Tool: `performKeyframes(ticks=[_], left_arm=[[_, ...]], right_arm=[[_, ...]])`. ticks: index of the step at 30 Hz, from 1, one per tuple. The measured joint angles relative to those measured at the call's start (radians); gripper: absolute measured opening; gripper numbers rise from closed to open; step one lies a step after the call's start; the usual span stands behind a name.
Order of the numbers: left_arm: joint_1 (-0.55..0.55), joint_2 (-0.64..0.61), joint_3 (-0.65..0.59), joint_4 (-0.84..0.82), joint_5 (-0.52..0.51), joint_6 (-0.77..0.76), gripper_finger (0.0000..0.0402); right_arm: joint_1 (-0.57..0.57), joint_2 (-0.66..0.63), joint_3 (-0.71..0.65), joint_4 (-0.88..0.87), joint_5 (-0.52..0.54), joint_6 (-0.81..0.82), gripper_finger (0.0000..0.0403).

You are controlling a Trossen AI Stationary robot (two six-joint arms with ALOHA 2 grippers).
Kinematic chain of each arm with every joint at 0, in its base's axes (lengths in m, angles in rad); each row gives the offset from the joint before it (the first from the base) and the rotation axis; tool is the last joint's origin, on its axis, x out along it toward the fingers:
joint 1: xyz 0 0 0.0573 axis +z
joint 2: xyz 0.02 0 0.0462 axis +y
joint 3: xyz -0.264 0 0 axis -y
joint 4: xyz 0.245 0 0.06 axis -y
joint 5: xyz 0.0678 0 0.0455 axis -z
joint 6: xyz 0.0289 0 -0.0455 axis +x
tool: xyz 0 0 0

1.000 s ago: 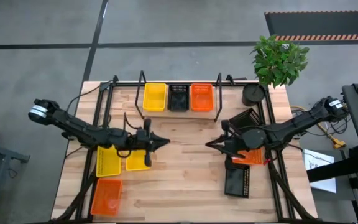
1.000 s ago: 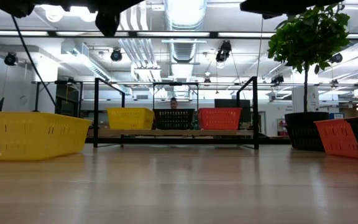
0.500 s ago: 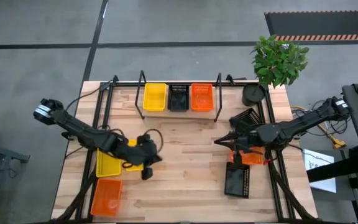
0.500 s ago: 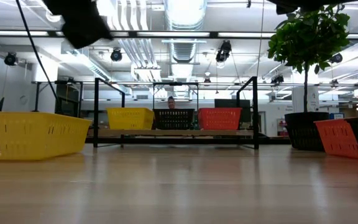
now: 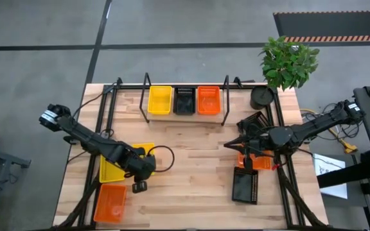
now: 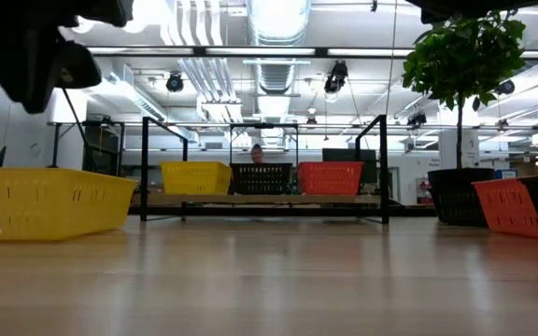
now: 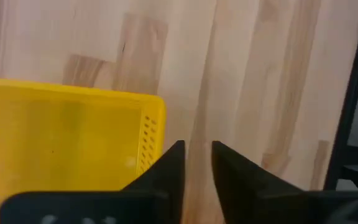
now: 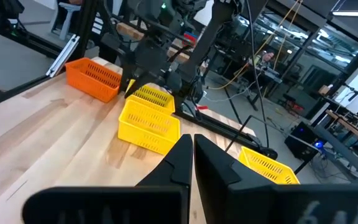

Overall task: Stack baskets on shelf by color
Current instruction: Stack the right yellow bin on top of the other yellow bin on the shelf

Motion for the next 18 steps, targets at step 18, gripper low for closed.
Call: performKeyframes(ticks=[18], left_arm=[[0.001, 0.204, -0.004, -0.071, -0.016, 0.063, 0.0141]], right_arm=[[0.0, 0.0, 0.0, -0.011, 0.003, 0.0, 0.0009]])
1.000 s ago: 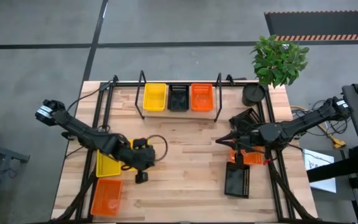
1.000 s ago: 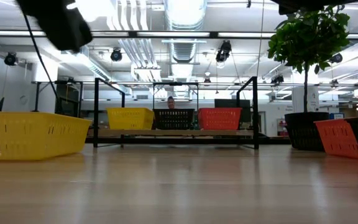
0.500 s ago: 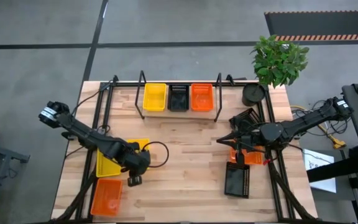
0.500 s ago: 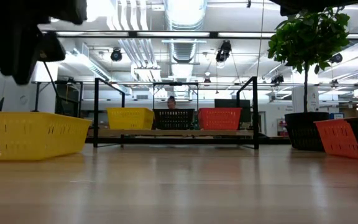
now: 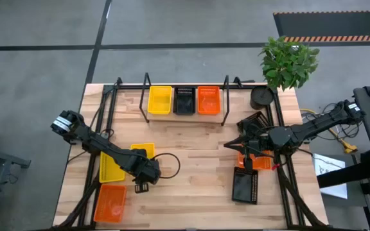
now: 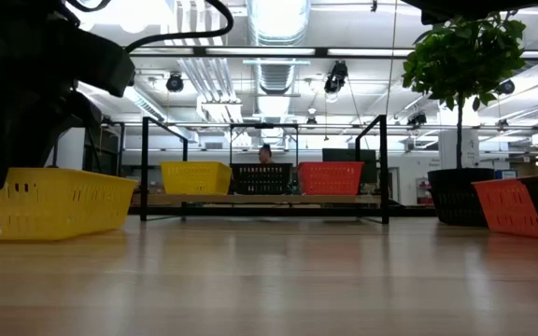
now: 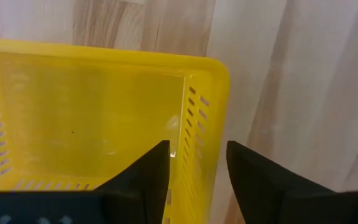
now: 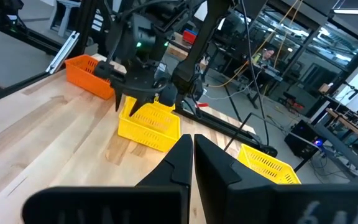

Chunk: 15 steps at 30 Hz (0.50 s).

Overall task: Stack baskets on shelf by color
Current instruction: Stack the right yellow bin on top of the other yellow bin on the shelf

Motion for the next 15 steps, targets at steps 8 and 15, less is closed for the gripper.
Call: performKeyframes(ticks=[8, 15], left_arm=[[0.0, 0.001, 0.0, 0.0, 0.0, 0.0, 0.0077], [-0.001, -0.012, 0.011, -0.002, -0.001, -0.009, 0.0007]], right_arm=[[0.0, 0.0, 0.0, -0.001, 0.0, 0.0, 0.0009], [0.0, 0.0, 0.0, -0.001, 0.0, 0.0, 0.0009]])
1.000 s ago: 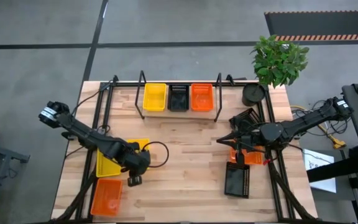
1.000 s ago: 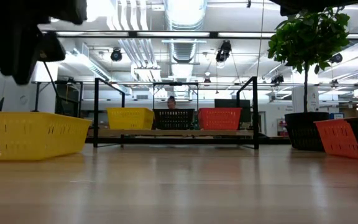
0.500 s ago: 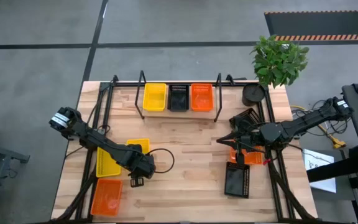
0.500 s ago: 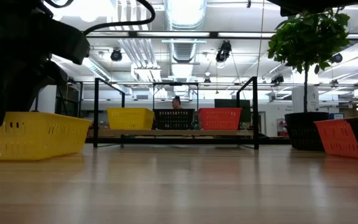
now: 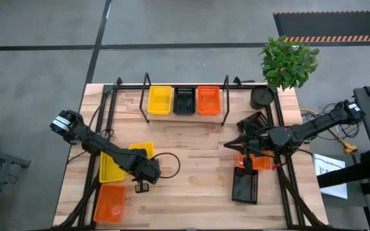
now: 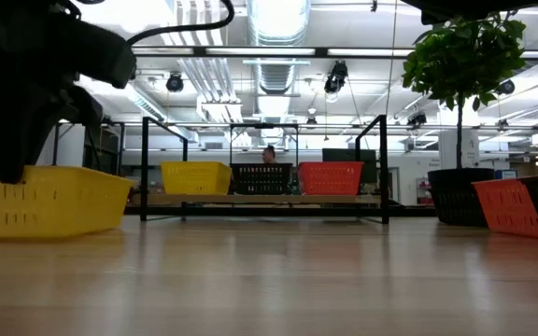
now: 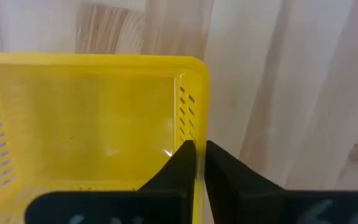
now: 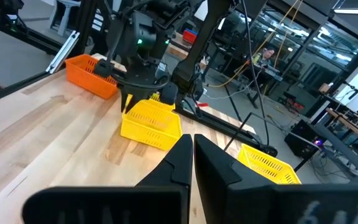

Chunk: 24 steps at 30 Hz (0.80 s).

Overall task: Stack baskets on shelf by color
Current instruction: Stack the right yellow bin on top of the other yellow bin on the shelf

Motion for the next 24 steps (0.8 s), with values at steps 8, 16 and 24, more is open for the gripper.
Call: performKeyframes(ticks=[8, 16, 24], left_arm=[[-0.001, 0.0, 0.115, -0.007, 0.001, 0.0, 0.0003], [-0.001, -0.001, 0.321, -0.06, -0.083, 0.056, 0.0001], [0.024, 0.0, 0.504, -0.072, -0.249, 0.316, 0.0001]], right_arm=[[0.0, 0.0, 0.0, -0.006, 0.0, 0.0, 0.0009], [0.0, 0.0, 0.0, -0.006, 0.001, -0.002, 0.0009], [0.0, 0.0, 0.0, -0.006, 0.001, -0.005, 0.0009]])
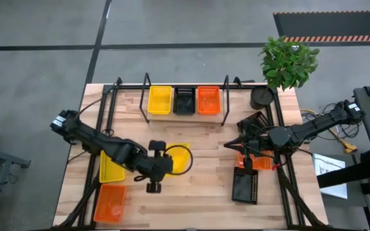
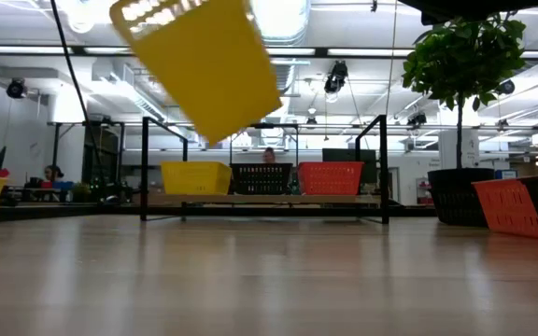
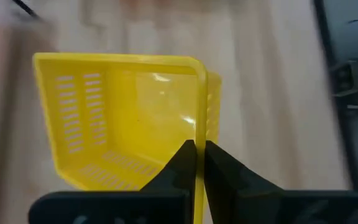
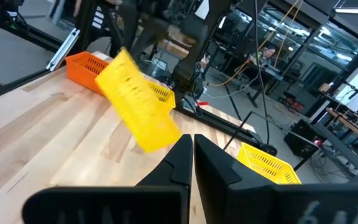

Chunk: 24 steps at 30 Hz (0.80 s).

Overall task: Stack baskets on shelf by color
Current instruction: Stack the right yellow bin on top of the other yellow bin on the shelf

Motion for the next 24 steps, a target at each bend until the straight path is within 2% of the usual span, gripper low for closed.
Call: performKeyframes(ticks=[9, 16, 24], left_arm=[[0.141, 0.0, 0.111, -0.145, -0.229, 0.312, 0.0001], [0.345, 0.001, 0.09, -0.161, -0.239, 0.537, 0.0001], [0.546, 0.019, 0.06, -0.17, -0.249, 0.609, 0.0001]], right_arm=[[0.0, 0.0, 0.0, 0.0, 0.0, -0.006, 0.0009], [0.0, 0.0, 0.0, -0.001, 0.0, -0.006, 0.0009], [0.0, 0.0, 0.0, -0.023, 0.008, -0.014, 0.0009]])
